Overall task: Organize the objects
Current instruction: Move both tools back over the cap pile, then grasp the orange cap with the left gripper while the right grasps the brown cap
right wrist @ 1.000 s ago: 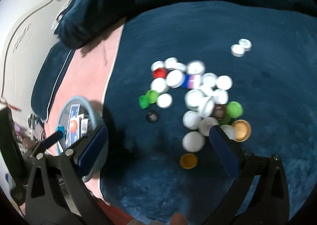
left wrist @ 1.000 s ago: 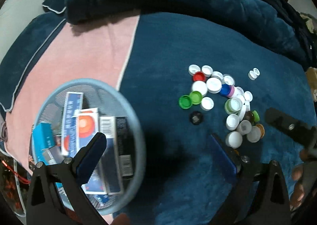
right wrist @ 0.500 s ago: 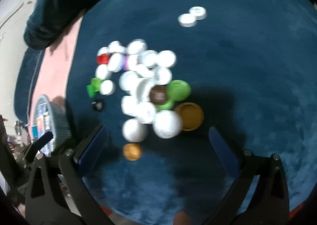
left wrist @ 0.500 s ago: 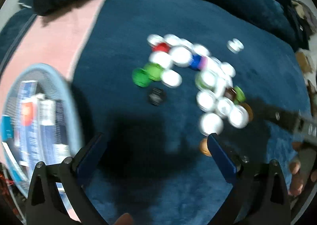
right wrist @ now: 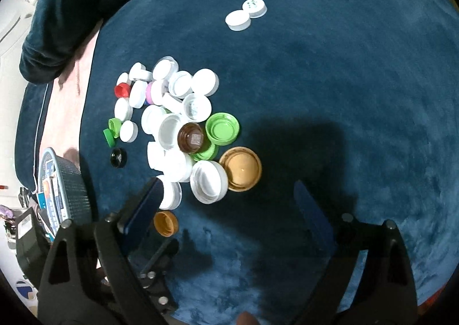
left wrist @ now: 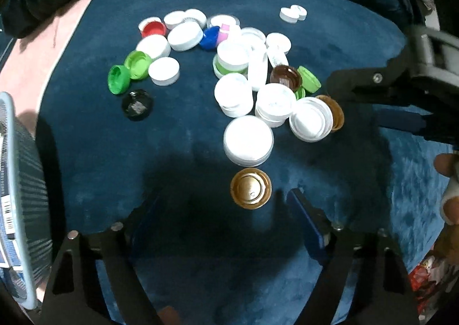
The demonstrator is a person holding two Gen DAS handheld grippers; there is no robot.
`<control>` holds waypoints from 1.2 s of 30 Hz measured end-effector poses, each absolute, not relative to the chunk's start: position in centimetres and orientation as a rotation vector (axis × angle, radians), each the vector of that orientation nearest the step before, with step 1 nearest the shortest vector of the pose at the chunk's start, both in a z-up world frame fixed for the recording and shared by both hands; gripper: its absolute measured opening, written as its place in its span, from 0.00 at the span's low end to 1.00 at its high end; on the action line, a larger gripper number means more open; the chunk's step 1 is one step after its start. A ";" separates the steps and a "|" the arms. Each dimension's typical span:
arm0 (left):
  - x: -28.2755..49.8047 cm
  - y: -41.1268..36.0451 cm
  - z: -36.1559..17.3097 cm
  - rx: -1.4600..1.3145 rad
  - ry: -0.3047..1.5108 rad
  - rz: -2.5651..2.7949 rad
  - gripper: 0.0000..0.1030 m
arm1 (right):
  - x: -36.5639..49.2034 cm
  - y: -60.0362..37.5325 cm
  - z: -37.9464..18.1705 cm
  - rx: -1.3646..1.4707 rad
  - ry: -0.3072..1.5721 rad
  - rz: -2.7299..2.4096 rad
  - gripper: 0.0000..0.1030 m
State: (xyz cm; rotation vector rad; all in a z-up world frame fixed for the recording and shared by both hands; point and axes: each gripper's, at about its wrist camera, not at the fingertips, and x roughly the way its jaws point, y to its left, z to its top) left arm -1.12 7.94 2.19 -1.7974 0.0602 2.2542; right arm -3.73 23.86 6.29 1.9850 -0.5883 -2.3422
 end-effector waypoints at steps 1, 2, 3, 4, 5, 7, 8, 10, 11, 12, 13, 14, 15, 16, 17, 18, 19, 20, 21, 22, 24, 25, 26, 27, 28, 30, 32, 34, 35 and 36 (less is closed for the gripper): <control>-1.3 8.1 1.8 -1.802 0.075 2.241 0.64 | -3.7 23.8 6.2 1.989 -0.578 -2.340 0.90; -1.4 8.3 1.4 -1.807 0.093 2.228 0.40 | -3.8 23.7 6.1 1.992 -0.572 -2.338 0.90; -1.6 8.2 1.2 -1.813 0.107 2.214 0.34 | -3.9 23.7 5.9 1.998 -0.563 -2.337 0.90; -1.6 8.2 1.0 -1.813 0.123 2.199 0.32 | -3.9 23.8 5.8 2.006 -0.551 -2.337 0.90; -1.7 8.1 1.1 -1.809 0.120 2.195 0.29 | -3.8 23.9 5.7 2.011 -0.543 -2.337 0.90; -1.9 7.7 1.3 -1.811 0.100 2.194 0.29 | -3.8 24.2 5.5 2.027 -0.521 -2.337 0.90; -2.0 7.3 1.4 -1.814 0.079 2.201 0.29 | -3.7 24.4 5.3 2.043 -0.503 -2.329 0.90; -2.4 6.3 1.6 -1.825 0.048 2.224 0.29 | -3.7 24.7 4.8 2.096 -0.440 -2.303 0.90; -2.6 5.8 1.7 -1.832 0.034 2.232 0.29 | -3.6 24.7 4.5 2.121 -0.400 -2.297 0.90; -2.8 5.5 1.6 -1.838 0.023 2.235 0.29 | -3.6 24.7 4.2 2.152 -0.352 -2.286 0.90; -2.8 5.2 1.6 -1.843 0.015 2.235 0.29 | -3.5 24.6 3.6 2.192 -0.290 -2.273 0.90; -2.8 5.0 1.5 -1.847 0.010 2.232 0.29 | -3.5 24.5 3.2 2.212 -0.255 -2.264 0.90; -2.8 4.9 1.4 -1.850 0.009 2.230 0.29 | -3.5 24.4 2.7 2.232 -0.219 -2.255 0.90; -2.8 4.9 1.4 -1.849 0.010 2.227 0.29 | -3.6 24.2 2.2 2.244 -0.184 -2.255 0.90; -2.5 4.9 1.2 -1.848 0.015 2.225 0.29 | -3.8 24.0 2.0 2.241 -0.166 -2.260 0.90; -2.6 5.0 1.2 -1.846 0.023 2.223 0.29 | -4.0 23.7 1.8 2.230 -0.150 -2.269 0.89; -2.6 5.1 1.2 -1.844 0.031 2.223 0.29 | -4.3 23.3 1.8 2.201 -0.131 -2.285 0.89; -2.6 5.2 1.2 -1.840 0.040 2.223 0.29 | -4.6 22.9 1.8 2.179 -0.121 -2.294 0.88; -2.6 5.2 1.2 -1.839 0.043 2.222 0.29 | -4.8 22.6 1.9 2.152 -0.114 -2.303 0.87; -2.6 5.3 1.2 -1.837 0.042 2.220 0.29 | -5.1 22.2 2.0 2.123 -0.109 -2.309 0.85; -2.6 5.2 1.1 -1.835 0.033 2.213 0.29 | -5.4 21.6 2.1 2.089 -0.101 -2.308 0.84; -2.6 5.1 1.0 -1.836 0.027 2.210 0.29 | -5.6 21.3 2.1 2.078 -0.093 -2.306 0.84; -2.7 5.1 1.0 -1.836 0.020 2.206 0.29 | -5.6 21.1 2.0 2.073 -0.091 -2.299 0.81; -2.7 5.0 1.0 -1.837 0.013 2.203 0.29 | -5.6 20.9 1.8 2.073 -0.089 -2.280 0.67; -2.7 5.0 0.9 -1.838 0.006 2.200 0.29 | -5.6 20.8 1.5 2.081 -0.078 -2.265 0.56; -2.7 4.8 1.0 -1.835 -0.005 2.191 0.29 | -5.3 20.6 1.5 2.077 -0.053 -2.265 0.39; -2.6 4.6 1.1 -1.833 -0.032 2.178 0.29 | -5.1 21.0 1.9 2.063 -0.134 -2.246 0.39; -2.5 4.2 1.4 -1.830 -0.053 2.169 0.29 | -4.8 21.6 2.6 2.051 -0.210 -2.251 0.39; -2.3 4.0 1.7 -1.826 -0.056 2.173 0.29 | -4.7 21.9 3.1 2.045 -0.241 -2.258 0.39; -2.3 3.8 1.9 -1.823 -0.055 2.179 0.29 | -4.5 22.0 3.5 2.037 -0.266 -2.263 0.39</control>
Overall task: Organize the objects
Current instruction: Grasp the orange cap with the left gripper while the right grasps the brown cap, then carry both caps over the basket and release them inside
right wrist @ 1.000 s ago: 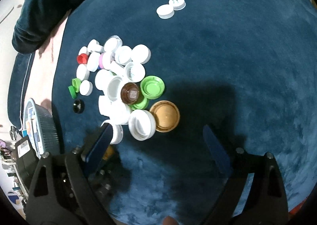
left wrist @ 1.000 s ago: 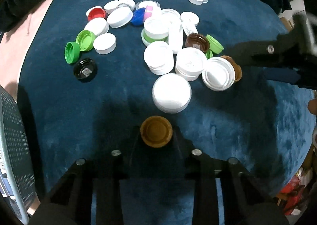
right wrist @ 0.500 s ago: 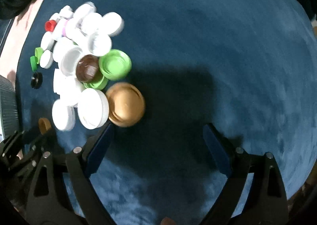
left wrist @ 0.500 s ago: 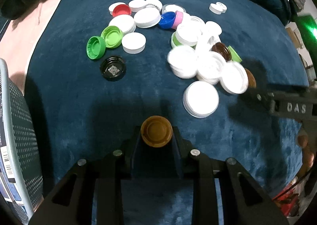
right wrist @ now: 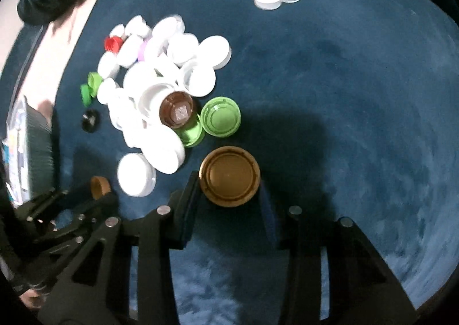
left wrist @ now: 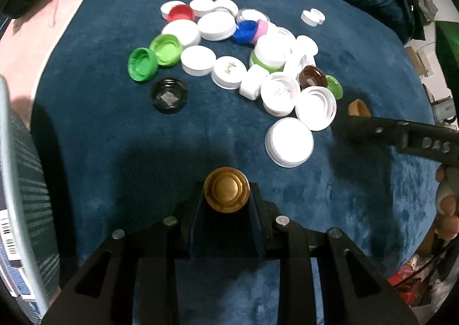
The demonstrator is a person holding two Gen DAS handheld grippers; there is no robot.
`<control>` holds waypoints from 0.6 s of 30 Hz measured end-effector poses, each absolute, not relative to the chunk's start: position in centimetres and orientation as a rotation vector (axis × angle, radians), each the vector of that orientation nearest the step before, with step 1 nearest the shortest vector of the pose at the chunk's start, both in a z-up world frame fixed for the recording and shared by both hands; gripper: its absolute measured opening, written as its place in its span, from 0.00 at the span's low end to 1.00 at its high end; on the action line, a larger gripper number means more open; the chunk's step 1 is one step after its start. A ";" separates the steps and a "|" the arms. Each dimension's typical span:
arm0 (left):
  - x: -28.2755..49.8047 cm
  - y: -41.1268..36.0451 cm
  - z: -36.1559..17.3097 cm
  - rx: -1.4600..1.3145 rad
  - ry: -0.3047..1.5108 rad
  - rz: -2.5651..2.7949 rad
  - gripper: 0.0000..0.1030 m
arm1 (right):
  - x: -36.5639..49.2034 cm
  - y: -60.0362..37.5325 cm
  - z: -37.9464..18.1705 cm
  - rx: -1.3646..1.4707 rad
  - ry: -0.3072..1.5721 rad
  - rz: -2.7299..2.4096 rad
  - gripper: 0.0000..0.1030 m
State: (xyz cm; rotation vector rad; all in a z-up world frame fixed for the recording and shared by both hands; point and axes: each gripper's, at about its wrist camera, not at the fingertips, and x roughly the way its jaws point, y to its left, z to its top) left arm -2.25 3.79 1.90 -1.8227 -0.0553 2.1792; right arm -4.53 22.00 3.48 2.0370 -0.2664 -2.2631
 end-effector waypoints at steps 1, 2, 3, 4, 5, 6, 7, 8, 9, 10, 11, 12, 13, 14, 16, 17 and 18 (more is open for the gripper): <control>-2.8 3.5 1.9 -1.822 -0.057 2.185 0.29 | -4.3 22.1 3.9 2.024 -0.292 -2.268 0.39; -2.5 3.3 2.3 -1.819 -0.066 2.192 0.29 | -4.1 22.0 4.5 2.009 -0.317 -2.275 0.39; -2.2 3.3 2.6 -1.815 -0.077 2.198 0.29 | -3.9 21.8 5.0 1.991 -0.334 -2.282 0.39; -2.2 3.1 3.2 -1.810 -0.088 2.207 0.29 | -3.8 21.6 5.6 1.970 -0.343 -2.287 0.39; -2.0 1.8 4.0 -1.801 -0.105 2.222 0.29 | -3.7 21.1 6.4 1.944 -0.347 -2.294 0.39; -1.8 0.7 4.8 -1.796 -0.119 2.238 0.29 | -3.6 20.5 7.0 1.923 -0.340 -2.300 0.39; -1.6 0.0 5.7 -1.788 -0.140 2.262 0.29 | -3.7 19.7 7.7 1.897 -0.324 -2.305 0.39; -1.9 -0.3 6.2 -1.784 -0.154 2.281 0.29 | -3.2 18.4 8.7 1.869 -0.304 -2.308 0.39; -2.0 -1.0 6.9 -1.787 -0.167 2.304 0.29 | -3.0 17.5 9.4 1.845 -0.286 -2.308 0.39; -2.2 -1.5 7.5 -1.794 -0.177 2.332 0.29 | -2.9 16.4 10.2 1.814 -0.265 -2.308 0.39; -1.9 -2.4 8.4 -1.796 -0.188 2.358 0.29 | -2.7 15.2 11.0 1.781 -0.246 -2.309 0.39; -1.3 -3.7 9.4 -1.793 -0.198 2.380 0.29 | -2.9 14.4 11.5 1.749 -0.231 -2.306 0.39; -1.2 -4.1 10.0 -1.789 -0.203 2.405 0.29 | -2.9 13.1 12.3 1.718 -0.220 -2.302 0.39; -0.9 -5.5 10.8 -1.780 -0.206 2.437 0.29 | -2.6 11.8 13.0 1.683 -0.211 -2.295 0.39; -0.7 -7.6 11.9 -1.760 -0.219 2.491 0.29 | -2.5 9.6 13.8 1.632 -0.206 -2.281 0.39; -0.4 -9.2 12.5 -1.754 -0.222 2.527 0.29 | -2.6 8.5 14.1 1.610 -0.210 -2.271 0.39; 0.0 -10.6 13.0 -1.749 -0.217 2.556 0.29 | -2.6 7.5 14.4 1.594 -0.214 -2.258 0.39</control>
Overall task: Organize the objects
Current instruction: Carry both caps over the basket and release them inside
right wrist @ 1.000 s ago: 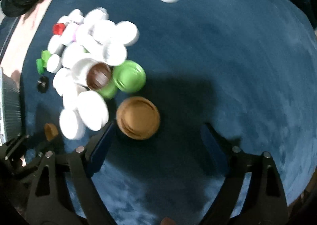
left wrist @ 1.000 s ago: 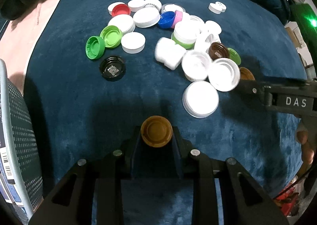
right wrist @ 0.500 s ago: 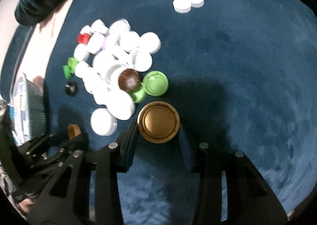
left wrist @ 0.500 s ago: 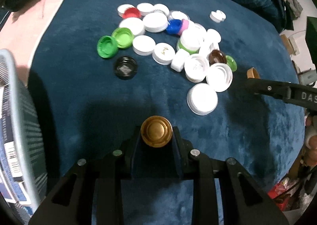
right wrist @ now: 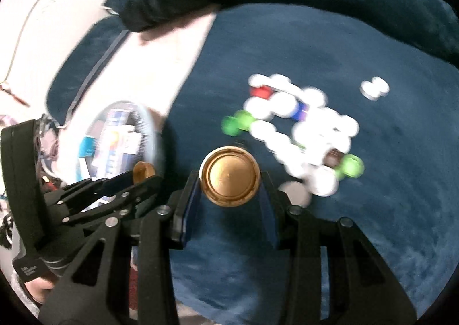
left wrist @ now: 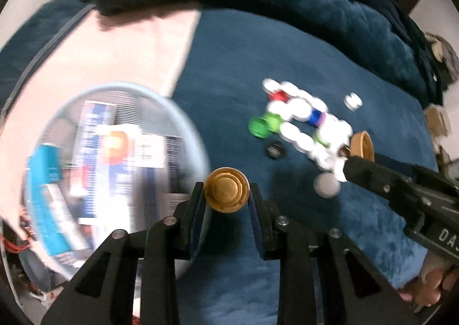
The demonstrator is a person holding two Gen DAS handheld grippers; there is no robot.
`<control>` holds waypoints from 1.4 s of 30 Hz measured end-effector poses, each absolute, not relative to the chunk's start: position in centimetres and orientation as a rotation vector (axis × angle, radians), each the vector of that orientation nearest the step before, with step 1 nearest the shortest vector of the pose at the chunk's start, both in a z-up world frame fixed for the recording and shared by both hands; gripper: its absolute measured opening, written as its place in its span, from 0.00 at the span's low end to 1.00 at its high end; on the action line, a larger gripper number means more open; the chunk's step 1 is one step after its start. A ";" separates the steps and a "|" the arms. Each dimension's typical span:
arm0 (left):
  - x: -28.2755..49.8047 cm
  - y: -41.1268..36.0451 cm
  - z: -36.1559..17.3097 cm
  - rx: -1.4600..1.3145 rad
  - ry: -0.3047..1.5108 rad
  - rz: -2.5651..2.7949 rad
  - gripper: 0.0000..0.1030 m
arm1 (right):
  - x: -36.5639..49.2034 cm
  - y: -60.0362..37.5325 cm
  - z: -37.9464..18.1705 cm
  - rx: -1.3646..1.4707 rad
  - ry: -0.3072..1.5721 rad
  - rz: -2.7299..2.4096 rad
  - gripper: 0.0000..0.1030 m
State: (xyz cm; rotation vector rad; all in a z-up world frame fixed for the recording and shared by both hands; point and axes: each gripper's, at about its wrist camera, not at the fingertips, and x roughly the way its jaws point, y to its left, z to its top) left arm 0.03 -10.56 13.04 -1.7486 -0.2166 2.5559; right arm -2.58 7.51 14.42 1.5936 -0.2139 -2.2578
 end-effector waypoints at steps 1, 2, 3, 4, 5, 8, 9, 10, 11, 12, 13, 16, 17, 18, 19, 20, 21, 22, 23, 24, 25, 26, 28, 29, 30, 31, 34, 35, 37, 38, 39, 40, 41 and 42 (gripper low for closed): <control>0.3 -12.1 13.5 -1.742 -0.209 2.601 0.29 | -2.8 6.6 14.5 1.577 -0.218 -2.242 0.39; 0.3 -13.3 13.8 -1.737 -0.217 2.643 0.29 | -3.0 5.5 14.5 1.561 -0.219 -2.220 0.39; 0.4 -14.4 14.1 -1.736 -0.234 2.670 0.29 | -3.0 4.6 14.6 1.552 -0.216 -2.202 0.39; 0.3 -15.7 14.2 -1.733 -0.265 2.699 0.29 | -3.2 3.5 14.5 1.544 -0.210 -2.185 0.39; 0.3 -17.3 14.3 -1.734 -0.306 2.729 0.29 | -3.5 2.3 14.3 1.537 -0.204 -2.164 0.39; 0.1 -21.0 14.4 -1.755 -0.362 2.777 0.29 | -4.5 -1.1 13.5 1.544 -0.188 -2.099 0.39; -0.2 -21.7 14.1 -1.766 -0.372 2.781 0.29 | -4.7 -2.0 13.3 1.541 -0.183 -2.078 0.39; -0.5 -22.4 14.0 -1.778 -0.380 2.785 0.29 | -4.9 -3.0 13.1 1.540 -0.183 -2.058 0.39; -0.9 -23.2 13.9 -1.786 -0.393 2.792 0.29 | -5.3 -4.0 12.8 1.544 -0.184 -2.043 0.39; -1.1 -23.9 13.9 -1.786 -0.413 2.794 0.29 | -5.5 -4.7 12.9 1.546 -0.185 -2.032 0.39; -1.5 -24.5 13.9 -1.783 -0.439 2.795 0.29 | -6.0 -5.5 12.8 1.548 -0.192 -2.027 0.39; -2.5 -25.7 13.8 -1.769 -0.489 2.804 0.29 | -7.6 -7.5 12.8 1.553 -0.218 -2.021 0.39; -2.9 -26.1 13.6 -1.774 -0.503 2.801 0.29 | -8.1 -8.0 12.6 1.560 -0.229 -2.021 0.39; -3.1 -26.3 13.4 -1.783 -0.508 2.801 0.29 | -8.6 -8.2 12.3 1.564 -0.251 -2.018 0.40; -3.3 -26.6 13.2 -1.794 -0.514 2.805 0.29 | -9.0 -8.4 12.0 1.561 -0.293 -2.008 0.40; -3.5 -26.9 12.9 -1.818 -0.517 2.828 0.40 | -9.5 -8.5 11.6 1.568 -0.339 -1.986 0.41; -3.5 -27.0 12.8 -1.831 -0.514 2.842 0.50 | -9.8 -8.4 11.2 1.596 -0.370 -1.968 0.45; -3.4 -27.1 12.8 -1.832 -0.512 2.858 0.69 | -9.9 -8.2 11.1 1.611 -0.382 -1.970 0.48; -3.1 -27.0 12.9 -1.819 -0.509 2.873 0.82 | -9.8 -7.9 11.2 1.606 -0.384 -1.986 0.53; -2.9 -27.0 13.0 -1.818 -0.501 2.888 0.84 | -9.5 -7.6 11.4 1.595 -0.377 -2.000 0.58; -2.7 -26.8 13.1 -1.831 -0.476 2.906 0.86 | -9.2 -7.3 11.5 1.588 -0.362 -2.012 0.61; -2.6 -26.6 13.0 -1.857 -0.441 2.918 0.87 | -8.9 -7.0 11.6 1.587 -0.339 -2.023 0.68; -2.4 -26.1 12.8 -1.891 -0.380 2.928 0.88 | -8.2 -6.2 11.7 1.589 -0.300 -2.056 0.81; -2.1 -25.7 12.7 -1.897 -0.354 2.929 0.88 | -8.1 -6.0 11.7 1.590 -0.291 -2.066 0.88; -1.9 -25.3 12.6 -1.899 -0.340 2.928 0.88 | -7.7 -5.6 11.7 1.590 -0.284 -2.077 0.92; -1.6 -24.9 12.5 -1.905 -0.322 2.921 0.88 | -7.6 -5.4 11.8 1.591 -0.280 -2.082 0.94; -1.2 -23.8 12.5 -1.915 -0.283 2.908 0.88 | -7.0 -4.4 12.1 1.589 -0.277 -2.104 0.99; -1.1 -23.4 12.6 -1.914 -0.278 2.903 0.88 | -6.7 -4.0 12.3 1.588 -0.281 -2.110 1.00; -0.9 -22.8 12.9 -1.908 -0.277 2.895 0.88 | -6.2 -3.3 12.7 1.584 -0.286 -2.120 1.00; -0.8 -22.4 13.1 -1.904 -0.275 2.896 0.88 | -6.0 -3.1 12.9 1.582 -0.287 -2.124 1.00; -0.7 -22.2 13.4 -1.898 -0.271 2.898 0.88 | -5.8 -2.8 13.1 1.579 -0.287 -2.131 1.00; -0.6 -21.8 13.7 -1.891 -0.268 2.900 0.88 | -5.5 -2.5 13.3 1.573 -0.289 -2.138 1.00; -0.4 -21.5 14.1 -1.881 -0.262 2.903 0.88 | -5.3 -2.2 13.5 1.568 -0.292 -2.147 1.00; -0.3 -21.2 14.3 -1.878 -0.259 2.907 0.88 | -5.0 -1.8 13.7 1.564 -0.296 -2.153 1.00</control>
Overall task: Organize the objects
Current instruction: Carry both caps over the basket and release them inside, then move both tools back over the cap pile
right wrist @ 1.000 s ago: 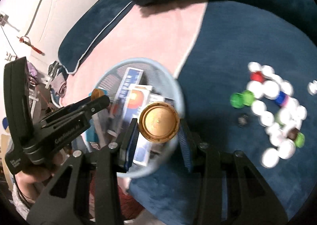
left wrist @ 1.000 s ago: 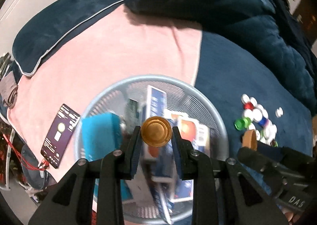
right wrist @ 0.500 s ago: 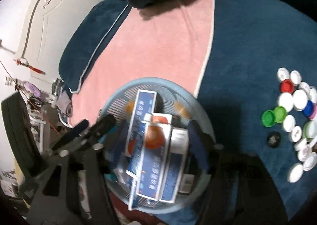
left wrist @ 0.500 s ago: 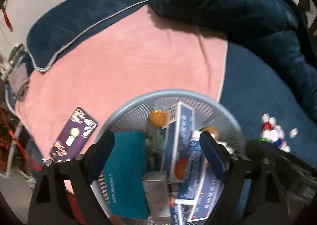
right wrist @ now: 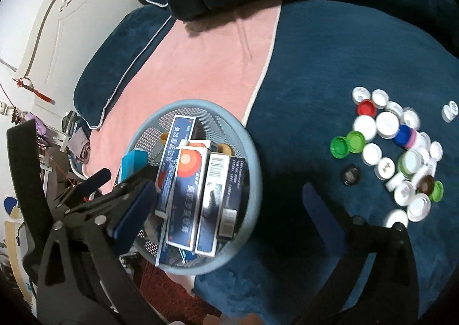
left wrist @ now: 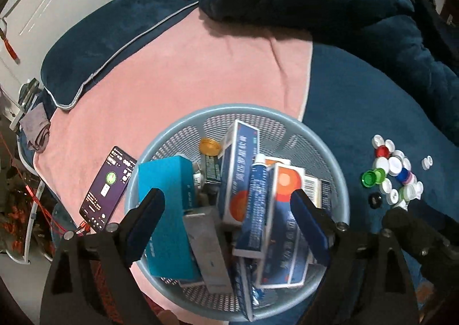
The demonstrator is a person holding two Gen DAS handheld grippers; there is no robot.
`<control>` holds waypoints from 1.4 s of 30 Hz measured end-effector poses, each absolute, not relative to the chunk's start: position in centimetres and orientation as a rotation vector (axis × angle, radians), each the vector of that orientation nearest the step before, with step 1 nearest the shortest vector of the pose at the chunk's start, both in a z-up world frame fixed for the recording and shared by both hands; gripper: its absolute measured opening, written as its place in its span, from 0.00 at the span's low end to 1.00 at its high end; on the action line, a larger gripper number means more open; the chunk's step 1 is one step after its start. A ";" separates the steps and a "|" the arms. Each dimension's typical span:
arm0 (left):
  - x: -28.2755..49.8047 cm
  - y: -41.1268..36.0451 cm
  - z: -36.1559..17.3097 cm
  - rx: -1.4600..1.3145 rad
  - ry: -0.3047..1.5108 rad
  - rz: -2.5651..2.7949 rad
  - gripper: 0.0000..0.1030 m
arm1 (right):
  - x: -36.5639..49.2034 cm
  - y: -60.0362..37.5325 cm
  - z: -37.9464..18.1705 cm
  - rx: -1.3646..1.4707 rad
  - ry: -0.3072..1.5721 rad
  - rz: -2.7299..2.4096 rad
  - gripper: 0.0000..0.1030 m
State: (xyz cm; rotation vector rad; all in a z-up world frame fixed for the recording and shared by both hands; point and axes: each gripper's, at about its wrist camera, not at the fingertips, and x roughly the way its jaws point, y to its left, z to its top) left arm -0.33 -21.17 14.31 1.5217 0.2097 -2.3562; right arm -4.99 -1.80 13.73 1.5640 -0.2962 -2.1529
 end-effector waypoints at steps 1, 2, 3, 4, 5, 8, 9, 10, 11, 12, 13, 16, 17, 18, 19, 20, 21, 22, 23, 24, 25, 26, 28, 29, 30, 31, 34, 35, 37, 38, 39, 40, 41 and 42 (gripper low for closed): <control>-0.1 -20.8 14.6 1.516 0.204 -2.359 0.88 | -4.8 -1.6 13.8 1.562 -0.300 -2.156 1.00; 0.1 -20.4 14.9 1.509 0.196 -2.365 0.88 | -4.5 -1.3 14.0 1.561 -0.303 -2.158 1.00; 0.3 -20.0 15.1 1.506 0.191 -2.372 0.88 | -4.3 -1.1 14.0 1.560 -0.303 -2.162 1.00; 0.5 -19.7 15.2 1.506 0.187 -2.377 0.88 | -4.1 -0.9 14.2 1.558 -0.302 -2.167 1.00; 0.7 -19.3 15.3 1.507 0.183 -2.382 0.88 | -3.9 -0.6 14.4 1.555 -0.301 -2.173 1.00; 1.0 -18.1 15.4 1.518 0.174 -2.391 0.88 | -3.3 0.2 15.0 1.547 -0.302 -2.187 1.00; 1.0 -17.8 15.4 1.521 0.171 -2.393 0.88 | -3.1 0.5 15.1 1.544 -0.303 -2.191 1.00; 1.0 -17.4 15.5 1.525 0.166 -2.398 0.88 | -3.0 0.8 15.3 1.541 -0.304 -2.197 1.00; 1.1 -16.8 15.6 1.529 0.160 -2.405 0.88 | -2.8 1.2 15.5 1.538 -0.304 -2.204 1.00; 1.0 -16.5 15.6 1.531 0.156 -2.409 0.88 | -2.7 1.6 15.7 1.536 -0.304 -2.210 1.00; 1.1 -16.0 15.6 1.535 0.151 -2.415 0.88 | -2.5 2.1 15.8 1.535 -0.307 -2.215 1.00; 0.9 -14.1 15.6 1.558 0.130 -2.434 0.88 | -2.1 4.2 16.1 1.526 -0.336 -2.238 1.00; 0.8 -13.2 15.5 1.567 0.109 -2.445 0.88 | -2.0 5.0 16.0 1.527 -0.345 -2.249 1.00; 0.7 -12.6 15.4 1.573 0.095 -2.452 0.88 | -1.8 5.8 15.8 1.532 -0.356 -2.262 1.00; 0.5 -11.6 15.3 1.584 0.078 -2.464 0.88 | -1.7 6.7 15.6 1.538 -0.372 -2.271 1.00; 0.4 -11.0 15.1 1.594 0.069 -2.473 0.88 | -1.6 7.7 15.1 1.553 -0.396 -2.275 1.00; 0.2 -10.2 14.8 1.609 0.065 -2.482 0.88 | -1.6 8.6 14.7 1.577 -0.415 -2.278 1.00; 0.0 -9.2 14.4 1.631 0.061 -2.493 0.88 | -1.7 9.3 14.4 1.593 -0.424 -2.284 1.00; -0.2 -8.3 14.1 1.655 0.055 -2.504 0.88 | -1.7 10.2 14.2 1.607 -0.424 -2.300 1.00; -0.3 -7.7 13.8 1.670 0.052 -2.511 0.88 | -1.7 10.8 14.0 1.615 -0.416 -2.316 1.00; -0.4 -6.8 13.4 1.691 0.046 -2.521 0.88 | -1.8 11.9 13.8 1.627 -0.403 -2.340 1.00; -0.6 -6.0 12.9 1.715 0.035 -2.529 0.88 | -1.7 12.5 13.7 1.634 -0.402 -2.351 1.00; -0.9 -4.4 12.1 1.750 0.001 -2.539 0.88 | -1.9 14.7 12.9 1.675 -0.423 -2.372 1.00; -1.1 -3.8 11.7 1.765 -0.012 -2.543 0.88 | -1.9 15.6 12.4 1.699 -0.433 -2.380 1.00; -1.2 -3.3 11.3 1.784 -0.024 -2.549 0.88 | -1.9 16.4 11.8 1.725 -0.443 -2.384 1.00; -1.3 -2.7 10.9 1.802 -0.033 -2.554 0.88 | -2.0 17.2 11.1 1.760 -0.452 -2.384 1.00; -1.8 -1.3 9.5 1.857 -0.048 -2.569 0.88 | -2.4 19.0 8.1 1.901 -0.444 -2.366 1.00; -2.0 -1.0 9.0 1.871 -0.049 -2.571 0.88 | -2.6 19.2 7.4 1.926 -0.438 -2.363 1.00; -2.1 -0.7 8.4 1.890 -0.047 -2.570 0.88 | -2.8 19.5 6.3 1.966 -0.434 -2.363 0.99; -2.2 -0.5 8.1 1.901 -0.045 -2.573 0.88 | -3.1 19.4 5.8 1.976 -0.438 -2.364 0.99; -2.3 -0.4 7.9 1.907 -0.045 -2.573 0.88 | -3.2 19.4 5.5 1.981 -0.444 -2.368 0.99; -2.2 -0.4 7.7 1.912 -0.048 -2.573 0.88 | -3.5 19.3 5.2 1.986 -0.455 -2.375 0.98; -2.2 -0.2 7.6 1.917 -0.057 -2.572 0.88 | -3.7 19.2 5.0 1.988 -0.477 -2.384 0.98; -2.1 -0.1 7.5 1.919 -0.069 -2.571 0.88 | -4.0 19.2 4.7 1.990 -0.506 -2.387 0.98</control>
